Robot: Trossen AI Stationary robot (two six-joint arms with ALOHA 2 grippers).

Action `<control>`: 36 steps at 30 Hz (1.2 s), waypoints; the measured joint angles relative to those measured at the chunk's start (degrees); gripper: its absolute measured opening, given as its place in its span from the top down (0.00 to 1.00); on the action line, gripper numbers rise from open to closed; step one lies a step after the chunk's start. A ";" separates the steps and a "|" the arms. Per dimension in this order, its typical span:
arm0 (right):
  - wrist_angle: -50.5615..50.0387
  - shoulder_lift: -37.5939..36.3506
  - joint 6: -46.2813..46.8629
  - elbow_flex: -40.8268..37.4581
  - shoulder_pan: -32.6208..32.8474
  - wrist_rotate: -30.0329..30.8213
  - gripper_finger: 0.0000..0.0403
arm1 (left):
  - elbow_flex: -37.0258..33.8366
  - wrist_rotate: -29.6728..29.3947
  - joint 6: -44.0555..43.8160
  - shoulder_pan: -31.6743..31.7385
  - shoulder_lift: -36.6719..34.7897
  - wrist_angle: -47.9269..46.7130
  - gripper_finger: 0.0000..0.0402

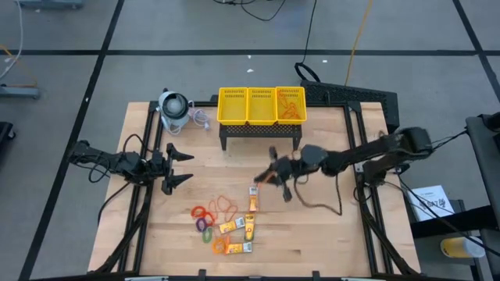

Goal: Pick & Place Office Desk Supplies
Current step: Put the orange rubber band into the right yellow bin on the shelf

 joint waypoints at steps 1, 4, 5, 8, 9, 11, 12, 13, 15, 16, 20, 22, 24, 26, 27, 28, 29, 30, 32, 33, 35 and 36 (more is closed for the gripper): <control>-1.80 -2.34 0.11 0.02 -0.94 1.30 1.00 | 0.00 0.00 0.00 0.00 0.00 0.02 0.15; -8.99 -9.55 -0.89 0.04 -4.52 5.28 1.00 | 0.00 0.00 -0.01 0.00 0.01 0.01 0.15; -11.17 -11.75 -1.34 0.04 -5.98 7.08 1.00 | 0.00 0.00 0.00 0.00 0.00 0.02 0.15; -17.76 -17.98 -3.34 0.04 -11.20 14.36 1.00 | 0.00 0.00 0.00 0.00 0.01 0.00 0.15; -19.88 -19.68 -3.95 0.04 -13.10 16.97 1.00 | 0.00 0.00 0.00 0.00 0.02 0.02 0.15; -23.85 -22.37 -4.49 0.04 -16.72 21.87 1.00 | 0.00 0.00 0.00 0.00 0.02 0.00 0.15; -25.64 -23.33 -4.61 0.04 -18.60 23.80 1.00 | 0.00 0.00 0.00 0.00 0.02 0.02 0.15; -27.21 -24.15 -4.62 0.04 -20.38 24.92 1.00 | 0.00 0.00 0.00 0.00 0.01 0.02 0.15; -29.08 -24.82 -4.56 0.04 -23.78 26.08 1.00 | 0.00 0.00 0.00 0.00 0.00 0.02 0.15; -29.71 -24.87 -4.21 0.04 -25.32 26.01 1.00 | 0.00 0.00 0.00 0.00 0.00 0.02 0.15; -29.61 -23.49 -2.78 0.62 -30.62 23.09 1.00 | 0.00 0.00 0.00 0.00 0.00 0.02 0.15; -32.62 -22.27 -0.72 2.94 -33.04 18.40 1.00 | 0.00 0.00 -0.01 0.00 0.01 0.02 0.15; -36.87 -20.64 0.45 6.29 -34.48 14.45 1.00 | 0.00 0.00 0.00 0.00 0.02 0.02 0.15; -41.04 -18.47 -0.23 9.30 -34.96 13.14 1.00 | 0.00 0.00 0.00 0.00 0.00 0.02 0.15; -43.25 -17.48 -1.29 10.51 -35.01 12.82 1.00 | 0.00 0.00 0.00 0.00 0.02 0.02 0.15; -45.44 -16.57 -2.36 11.44 -35.21 13.04 1.00 | 0.00 0.00 -0.01 0.00 0.01 0.00 0.15; -46.98 -15.68 -2.97 12.21 -35.29 13.83 1.00 | 0.00 0.00 0.00 0.00 0.02 0.02 0.15; -47.52 -14.93 -3.54 12.65 -35.40 14.13 1.00 | 0.00 0.00 0.00 0.00 0.00 0.02 0.15; -47.84 -13.77 -4.33 12.86 -35.46 14.55 1.00 | 0.00 0.00 0.00 0.00 0.02 0.01 0.15; -48.07 -13.33 -4.61 12.85 -35.47 15.18 1.00 | 0.00 0.00 0.00 0.00 0.02 0.02 0.15; -48.38 -12.68 -4.89 12.83 -35.45 15.31 1.00 | 0.00 0.00 0.00 0.00 0.02 0.00 0.15; -48.14 -12.45 -4.91 12.83 -35.43 15.31 1.00 | 0.00 0.00 0.00 0.00 0.02 0.02 0.15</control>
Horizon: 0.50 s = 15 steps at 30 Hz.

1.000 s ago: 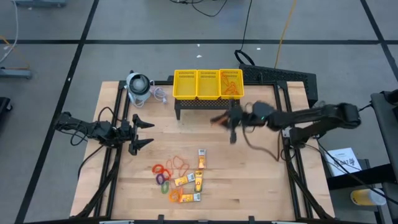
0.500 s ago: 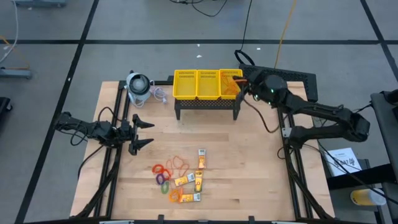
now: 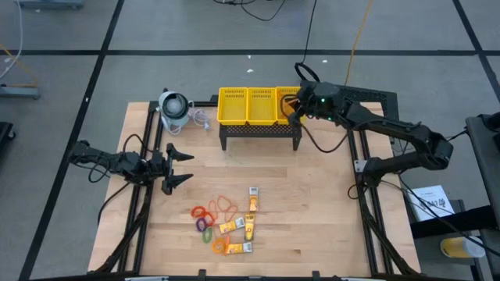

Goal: Pick & Place Office Desk Supplies
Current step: Put the orange rubber band into the right yellow bin on the shelf

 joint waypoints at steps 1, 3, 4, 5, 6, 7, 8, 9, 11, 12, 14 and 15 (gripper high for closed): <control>0.11 0.11 0.00 0.00 0.00 0.01 1.00 | 0.00 0.00 0.00 0.00 0.01 0.00 0.15; -0.51 0.11 -0.08 0.00 0.00 0.23 0.98 | 0.00 0.00 0.00 0.00 0.01 0.00 0.15; -0.96 0.11 -0.16 0.00 0.00 0.24 0.96 | 0.00 0.00 0.00 0.00 -0.02 0.00 0.15; -1.66 0.11 -0.16 0.01 -0.03 0.26 0.94 | 0.00 0.00 0.00 0.00 0.00 0.00 0.15; -2.39 0.11 -0.15 0.00 -0.18 0.24 0.92 | 0.00 0.00 0.00 0.00 0.01 0.00 0.15; -3.12 0.11 0.21 0.00 -0.25 0.24 0.88 | 0.00 0.00 0.00 0.00 0.00 0.00 0.15; -3.81 0.11 1.14 0.00 -0.37 0.23 0.85 | 0.00 0.00 0.00 0.00 0.01 0.00 0.15; -4.42 0.11 2.26 0.00 -0.54 0.23 0.81 | 0.00 0.00 0.00 0.00 -0.01 0.00 0.15; -5.07 0.11 3.79 0.00 -0.88 0.24 0.74 | 0.00 0.00 0.00 0.00 -0.01 0.00 0.15; -5.29 0.11 4.00 0.00 -0.94 0.24 0.70 | 0.00 0.00 0.00 0.00 -0.02 -0.02 0.15; -5.34 0.11 3.98 0.00 -0.96 0.30 0.63 | 0.00 0.00 0.00 0.00 0.00 0.00 0.15; -5.20 0.11 3.98 0.00 -0.96 0.29 0.60 | 0.00 0.00 0.00 0.00 -0.02 -0.01 0.15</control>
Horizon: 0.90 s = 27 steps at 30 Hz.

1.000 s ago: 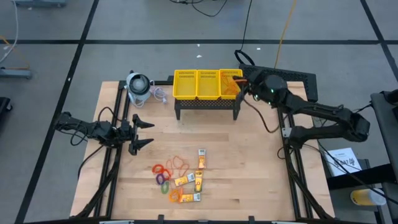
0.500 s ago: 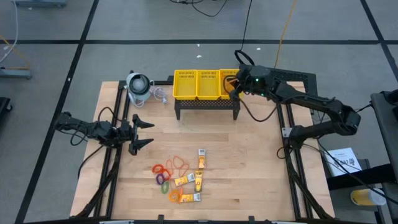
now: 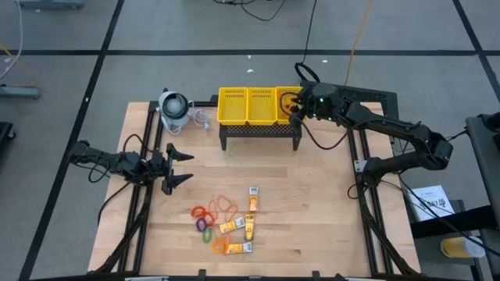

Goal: Pick & Place Office Desk Supplies
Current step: Put the orange rubber band into the right yellow bin on the shelf

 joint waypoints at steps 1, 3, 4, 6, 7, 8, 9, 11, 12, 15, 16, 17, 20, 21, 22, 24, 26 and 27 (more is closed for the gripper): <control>0.17 0.00 0.00 0.00 0.00 0.01 0.58 | 0.00 0.00 0.00 0.00 0.01 -0.01 0.15; 0.44 0.00 -0.02 0.00 0.00 0.14 0.53 | 0.00 0.00 -0.01 0.00 0.00 0.01 0.15; 0.45 0.00 -0.04 0.00 0.00 0.14 0.52 | 0.00 0.00 0.00 0.00 0.01 -0.01 0.15; 0.67 0.00 -0.39 0.00 0.00 0.19 0.50 | 0.00 0.00 0.00 0.00 0.02 0.00 0.15; 0.75 0.00 -0.78 0.00 0.00 0.19 0.49 | 0.00 0.00 0.00 0.00 0.02 0.00 0.15; 0.77 -0.02 -1.09 0.00 0.00 0.21 0.49 | 0.00 0.00 0.00 0.00 0.01 0.00 0.15; 0.75 -0.02 -1.06 0.00 0.00 0.21 0.49 | 0.00 0.00 0.00 0.00 0.02 -0.01 0.15; -0.17 -0.01 -0.35 0.58 -0.01 0.23 0.49 | 0.00 0.00 0.00 0.00 0.02 0.01 0.15; -1.30 0.00 -0.02 1.45 -0.18 0.39 0.49 | 0.00 0.00 0.00 0.00 0.01 0.00 0.15; -6.15 -0.01 0.25 5.30 -0.35 1.79 0.48 | 0.00 0.00 0.00 0.00 0.00 0.01 0.15; -8.09 0.12 0.22 6.48 -0.35 2.32 0.48 | 0.00 0.00 0.00 0.00 0.02 -0.01 0.15; -10.10 0.24 0.20 7.50 -0.35 3.00 0.48 | 0.00 0.00 0.00 0.00 0.02 -0.01 0.15; -14.91 0.33 0.41 9.13 -0.36 3.16 0.49 | 0.00 0.00 0.00 0.00 0.00 0.00 0.15; -15.18 0.32 0.66 9.27 -0.38 3.37 0.49 | 0.00 0.00 0.00 0.00 0.02 0.01 0.15; -15.72 0.28 0.86 9.33 -0.37 4.20 0.49 | 0.00 0.00 -0.02 0.00 0.02 0.01 0.15; -17.59 0.31 0.83 9.33 -0.37 5.80 0.50 | 0.00 0.00 0.00 0.00 0.00 -0.01 0.15; -18.40 0.35 0.18 9.27 -0.37 6.02 0.51 | 0.00 0.00 0.00 0.00 0.01 -0.01 0.15; -18.46 0.33 0.15 9.27 -0.37 6.03 0.51 | 0.00 0.00 0.00 0.00 0.00 0.01 0.15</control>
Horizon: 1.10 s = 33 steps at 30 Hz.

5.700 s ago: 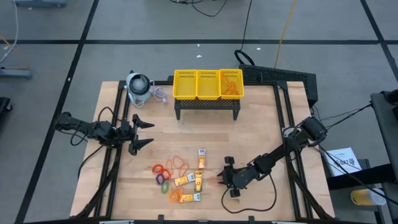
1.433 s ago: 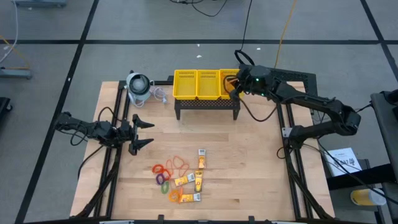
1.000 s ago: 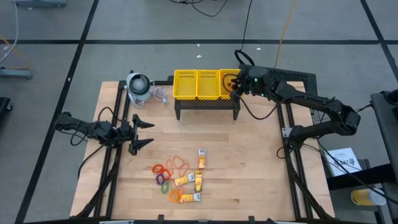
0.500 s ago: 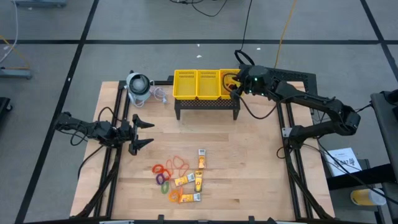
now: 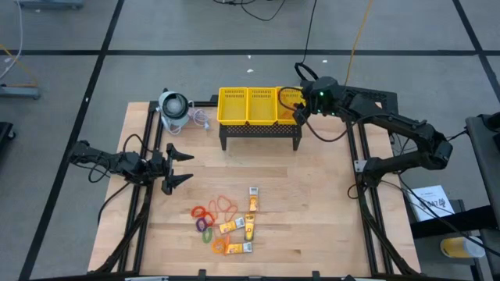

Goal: Pick & Place Office Desk Supplies
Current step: Put the orange rubber band into the right yellow bin on the shelf

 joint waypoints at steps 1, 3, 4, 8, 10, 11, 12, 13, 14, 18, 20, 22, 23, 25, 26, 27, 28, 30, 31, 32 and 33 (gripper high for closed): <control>0.00 -0.02 -0.04 0.00 0.00 0.00 0.51 | 0.00 0.00 0.00 0.00 0.02 0.00 0.15; -0.02 0.00 -0.15 0.00 0.04 0.00 0.51 | 0.00 0.00 -0.01 0.00 0.01 -0.01 0.15; -0.02 0.00 -0.18 0.00 0.04 0.26 0.51 | 0.00 0.00 0.00 0.00 0.00 0.00 0.15; -0.03 0.00 -2.16 0.00 0.29 6.77 0.52 | 0.00 0.00 0.00 0.00 0.00 0.00 0.15; 0.01 0.00 -2.00 0.00 0.62 7.32 0.52 | 0.00 0.00 0.00 0.00 0.01 0.00 0.15; 0.33 -0.02 -1.72 0.00 0.87 7.16 0.53 | 0.00 0.00 0.00 0.00 0.00 0.00 0.15; 0.80 -0.01 -1.63 0.00 1.20 7.08 0.53 | 0.00 0.00 0.00 0.00 0.00 -0.02 0.15; 1.28 0.00 -1.60 0.00 1.61 7.03 0.53 | 0.00 0.00 0.00 0.00 0.00 -0.01 0.15; 1.70 -0.01 -1.64 0.00 2.12 6.97 0.53 | 0.00 0.00 0.00 0.00 0.00 -0.01 0.15; 3.83 -0.02 -1.66 0.00 4.94 2.95 0.54 | 0.00 0.00 0.00 0.00 0.01 -0.01 0.15; 4.24 -0.02 -1.33 0.00 7.37 1.08 0.54 | 0.00 0.00 0.00 0.00 0.01 0.00 0.15; 4.21 -0.02 -1.25 -0.02 10.79 0.08 0.55 | 0.00 0.00 0.00 0.00 0.01 -0.01 0.15; 4.63 -0.02 -1.33 -0.23 12.85 -0.39 0.55 | 0.00 0.00 -0.01 0.00 0.01 -0.01 0.15; 6.42 -0.02 -1.59 -1.10 17.33 -0.49 0.56 | 0.00 0.00 0.00 0.00 0.02 0.00 0.15; 7.52 -0.02 -1.64 -1.66 19.61 -0.57 0.56 | 0.00 0.00 0.00 0.00 0.01 -0.01 0.15; 8.82 -0.02 -1.72 -2.36 21.80 -0.60 0.57 | 0.00 0.00 0.00 0.00 0.02 0.00 0.15; 10.29 -0.02 -2.03 -3.14 23.91 -0.62 0.57 | 0.00 0.00 0.00 0.00 0.00 0.00 0.15; 13.59 -0.02 -3.27 -5.05 27.80 -0.59 0.57 | 0.00 0.00 0.00 0.00 0.02 0.00 0.15; 15.28 -0.02 -4.04 -6.16 29.59 -0.55 0.57 | 0.00 0.00 0.00 0.00 0.01 0.00 0.15; 17.53 -0.02 -4.77 -7.59 31.25 -0.60 0.57 | 0.00 0.00 0.00 0.00 0.02 0.00 0.15; 20.17 -0.01 -5.12 -9.29 32.75 -0.58 0.57 | 0.00 0.00 0.00 0.00 0.00 0.00 0.15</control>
